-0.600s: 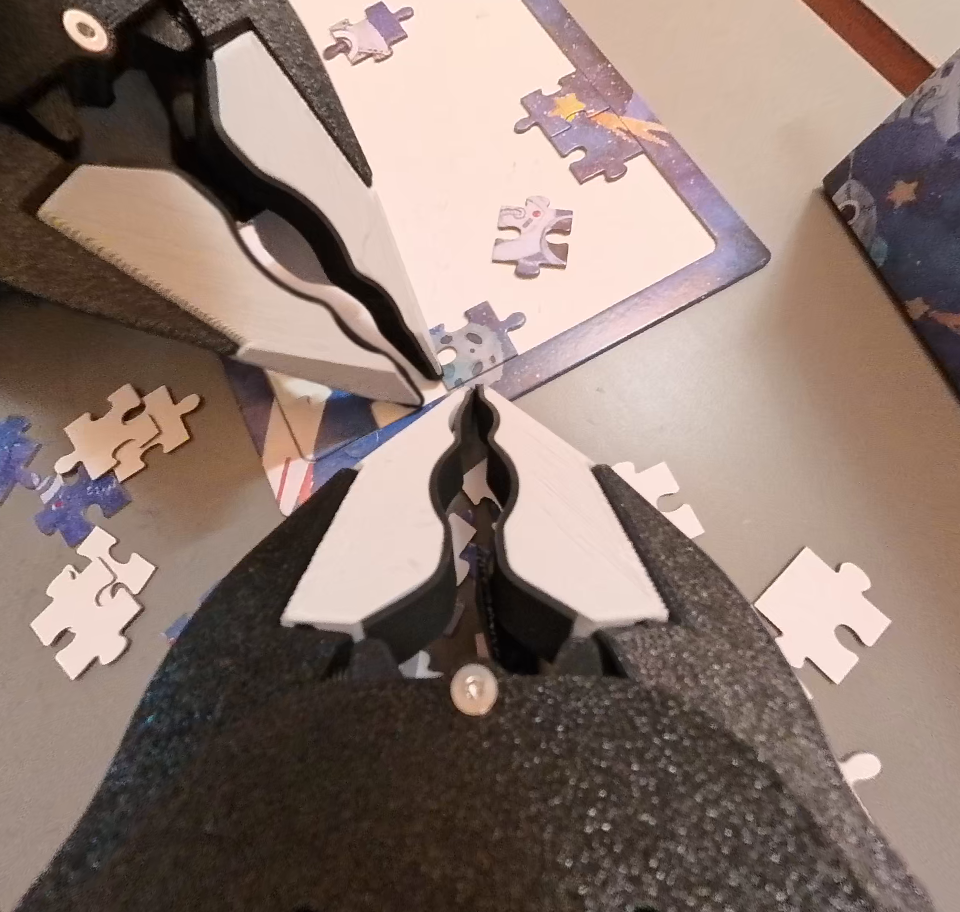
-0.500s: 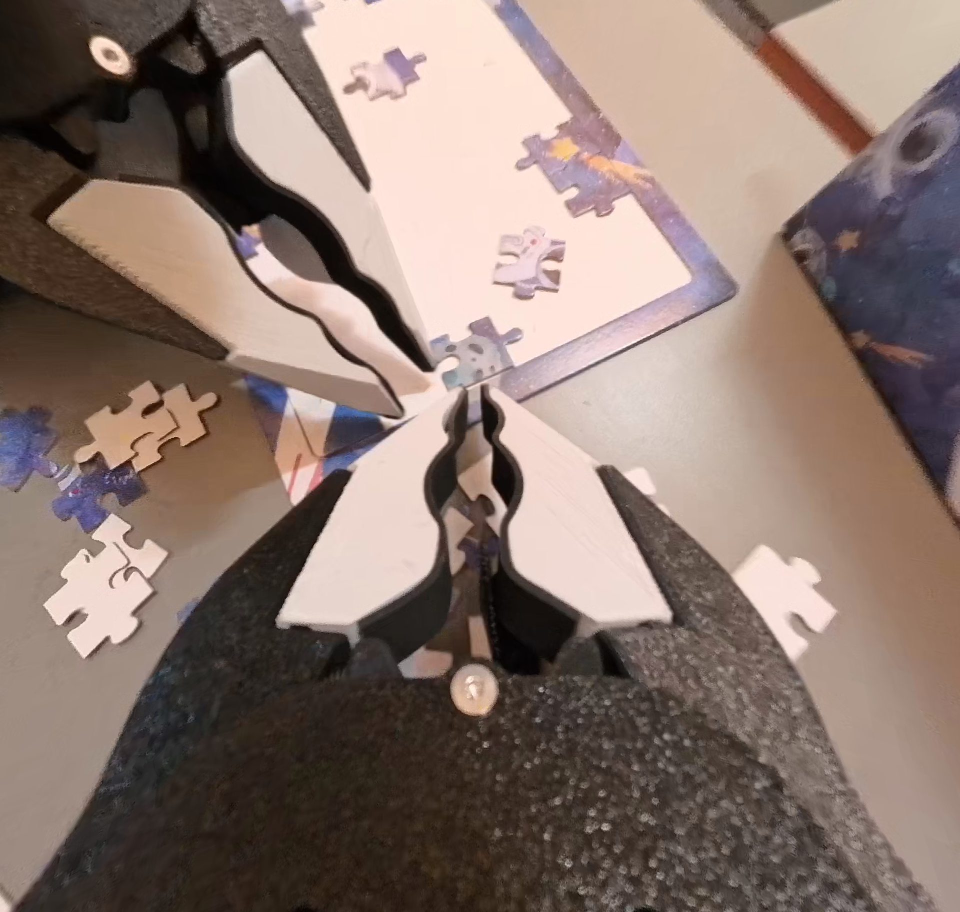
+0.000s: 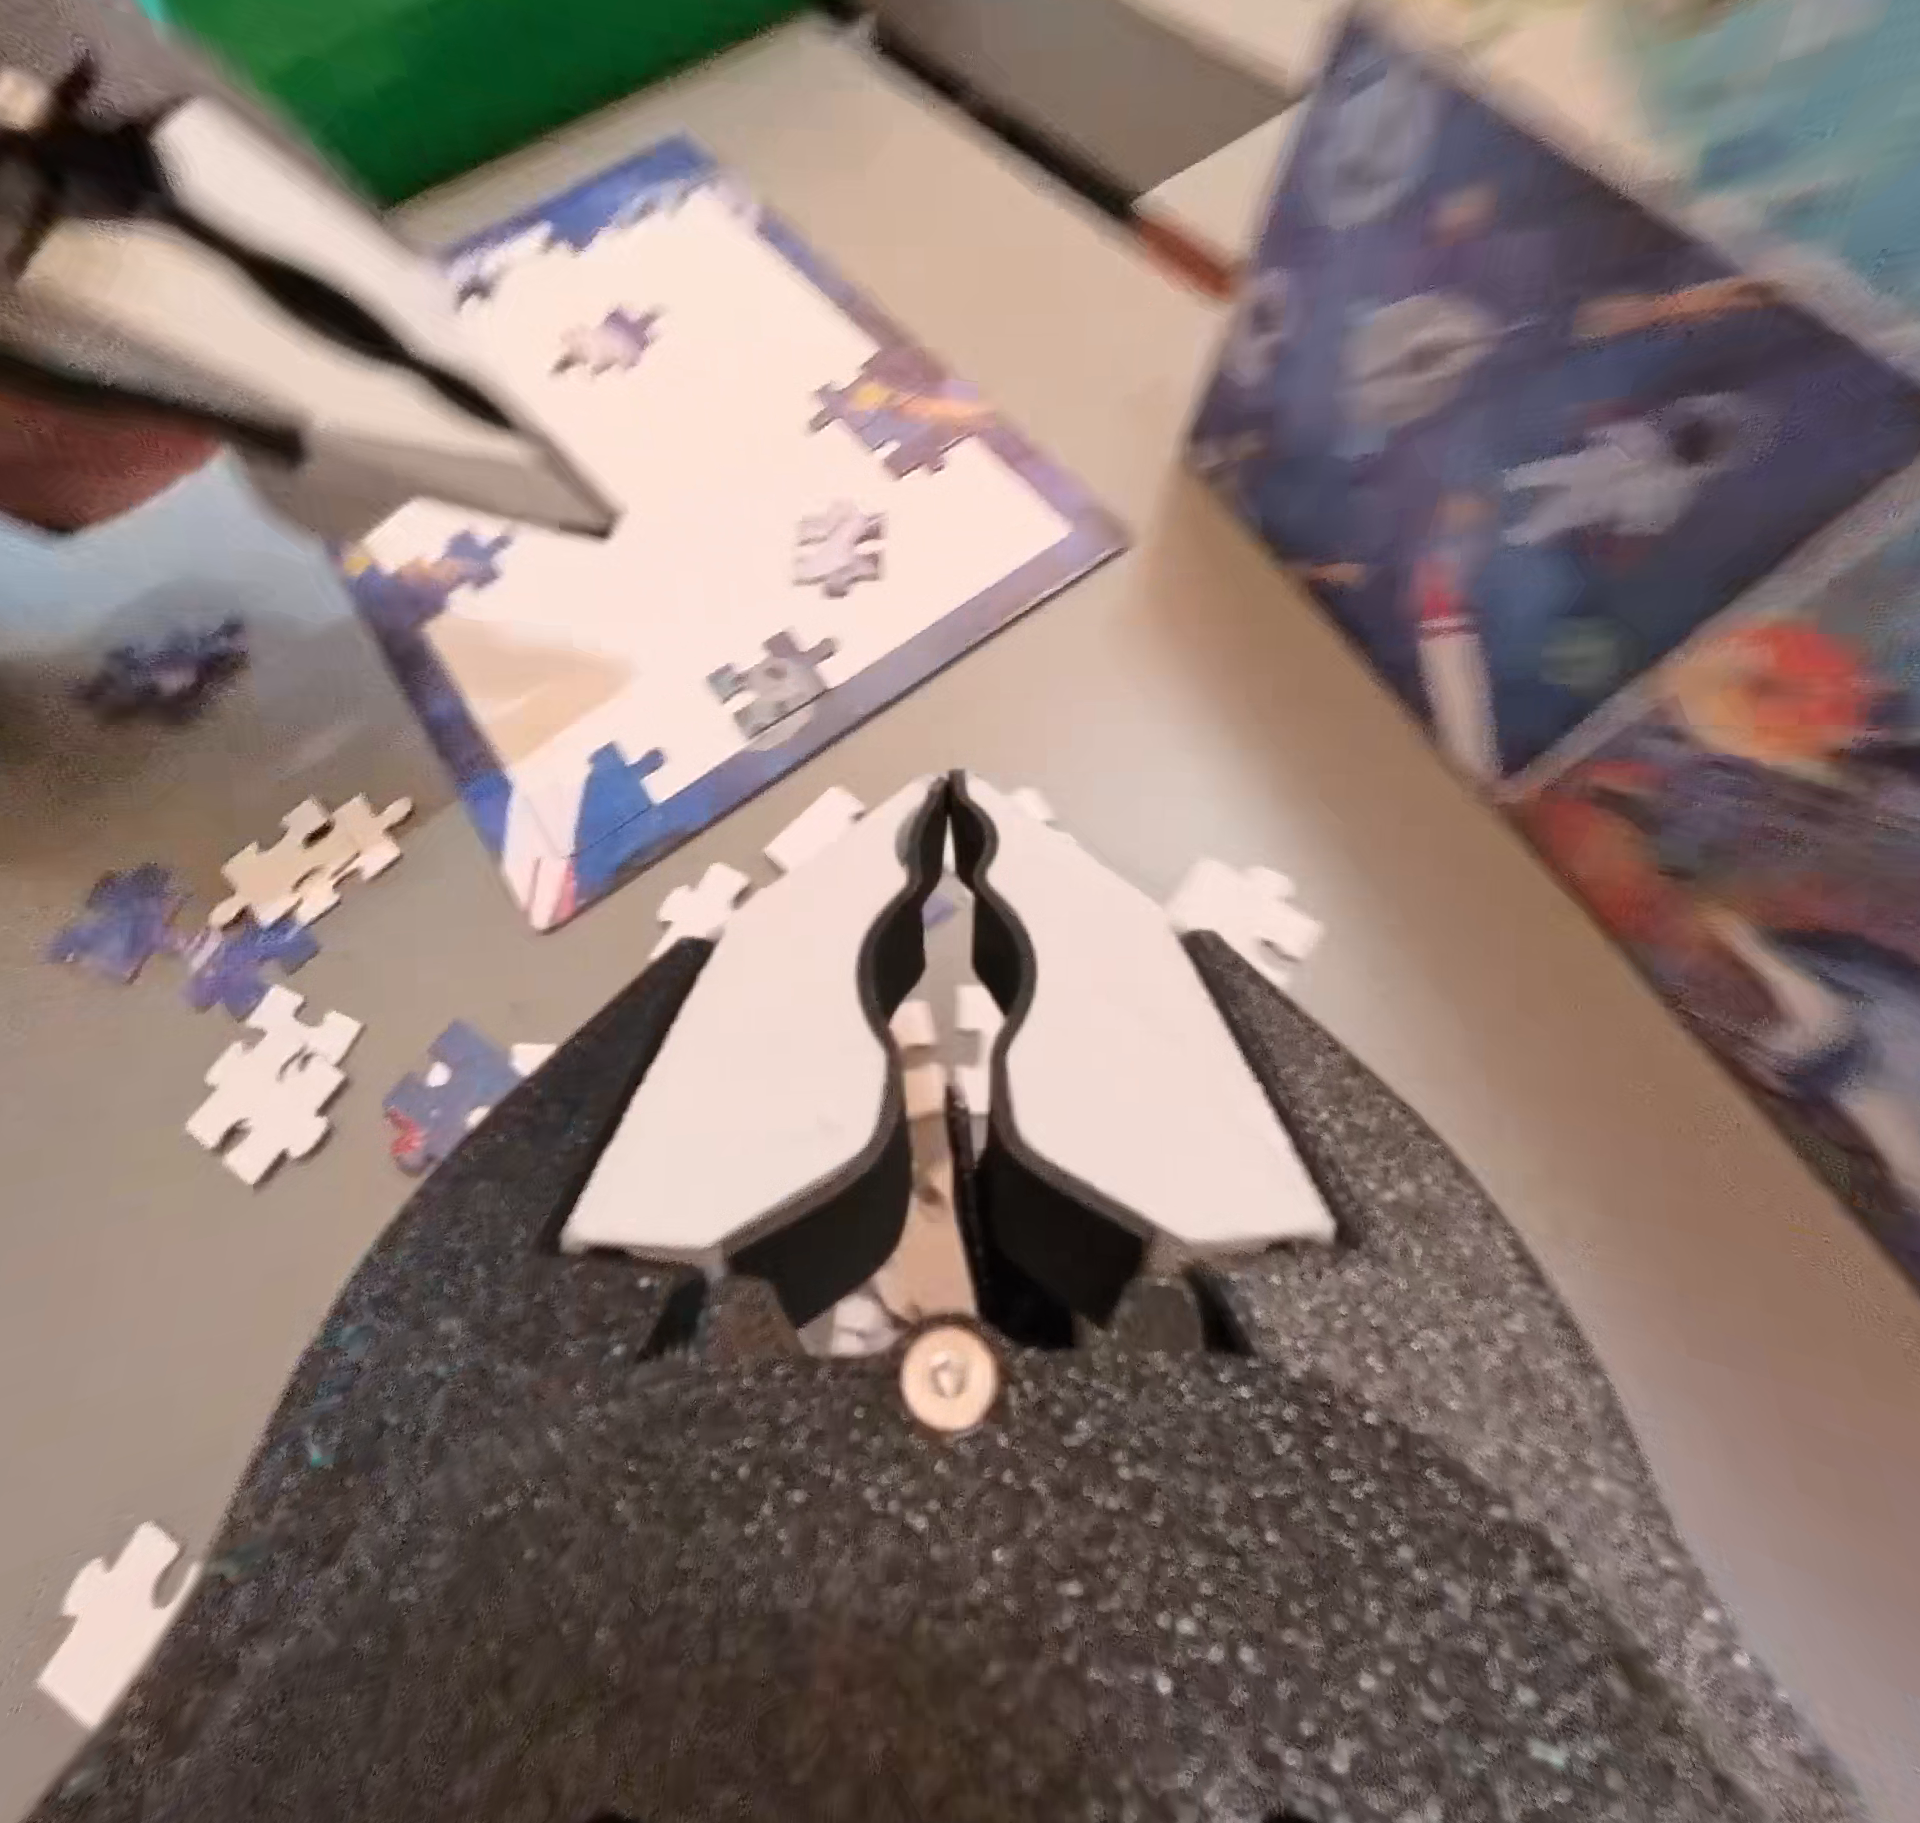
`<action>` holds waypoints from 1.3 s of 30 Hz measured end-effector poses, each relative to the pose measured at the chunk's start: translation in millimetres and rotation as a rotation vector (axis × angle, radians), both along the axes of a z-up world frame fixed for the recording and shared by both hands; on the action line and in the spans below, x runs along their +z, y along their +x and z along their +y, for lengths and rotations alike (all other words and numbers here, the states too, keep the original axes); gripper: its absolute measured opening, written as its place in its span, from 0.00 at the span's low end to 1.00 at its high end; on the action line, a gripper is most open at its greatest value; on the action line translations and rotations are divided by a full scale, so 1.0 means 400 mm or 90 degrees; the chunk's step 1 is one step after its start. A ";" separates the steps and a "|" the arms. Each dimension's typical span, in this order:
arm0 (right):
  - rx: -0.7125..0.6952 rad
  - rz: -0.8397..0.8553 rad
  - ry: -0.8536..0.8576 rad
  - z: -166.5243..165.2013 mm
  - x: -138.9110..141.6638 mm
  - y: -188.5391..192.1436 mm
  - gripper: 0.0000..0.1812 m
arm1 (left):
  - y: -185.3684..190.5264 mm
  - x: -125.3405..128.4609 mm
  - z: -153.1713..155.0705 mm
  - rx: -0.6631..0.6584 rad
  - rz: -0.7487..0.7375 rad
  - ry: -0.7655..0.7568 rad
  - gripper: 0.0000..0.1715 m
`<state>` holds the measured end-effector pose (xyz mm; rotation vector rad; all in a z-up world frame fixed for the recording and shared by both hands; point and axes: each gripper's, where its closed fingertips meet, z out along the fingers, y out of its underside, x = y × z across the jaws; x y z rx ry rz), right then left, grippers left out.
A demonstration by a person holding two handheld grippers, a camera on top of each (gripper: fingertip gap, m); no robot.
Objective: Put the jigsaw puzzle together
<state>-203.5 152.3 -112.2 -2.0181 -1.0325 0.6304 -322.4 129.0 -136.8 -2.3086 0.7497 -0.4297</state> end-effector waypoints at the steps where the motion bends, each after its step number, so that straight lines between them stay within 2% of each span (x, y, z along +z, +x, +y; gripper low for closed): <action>1: 0.028 -0.030 -0.013 -0.016 -0.032 -0.039 0.00 | 0.003 -0.011 0.018 -0.002 -0.008 -0.008 0.00; 5: 0.087 -0.144 0.005 -0.039 -0.123 -0.138 0.00 | 0.022 -0.071 0.032 -0.030 0.004 -0.043 0.00; 12: 0.054 -0.192 0.014 -0.014 -0.164 -0.143 0.00 | 0.056 -0.094 0.020 -0.043 0.009 -0.022 0.00; 20: 0.059 -0.198 0.028 -0.015 -0.163 -0.152 0.00 | 0.086 -0.094 -0.004 -0.087 0.013 -0.026 0.00; 26: 0.058 -0.180 0.014 -0.016 -0.163 -0.151 0.00 | 0.050 -0.069 0.029 -0.049 0.001 -0.005 0.00; 29: 0.058 -0.176 0.007 -0.016 -0.163 -0.151 0.00 | 0.024 -0.077 0.056 -0.015 0.011 -0.001 0.00; 35: 0.058 -0.178 0.006 -0.015 -0.163 -0.151 0.00 | 0.062 -0.093 0.038 -0.045 0.005 -0.013 0.00; 39: 0.056 -0.175 0.003 -0.014 -0.162 -0.149 0.00 | 0.064 -0.077 0.034 -0.040 0.000 -0.001 0.01</action>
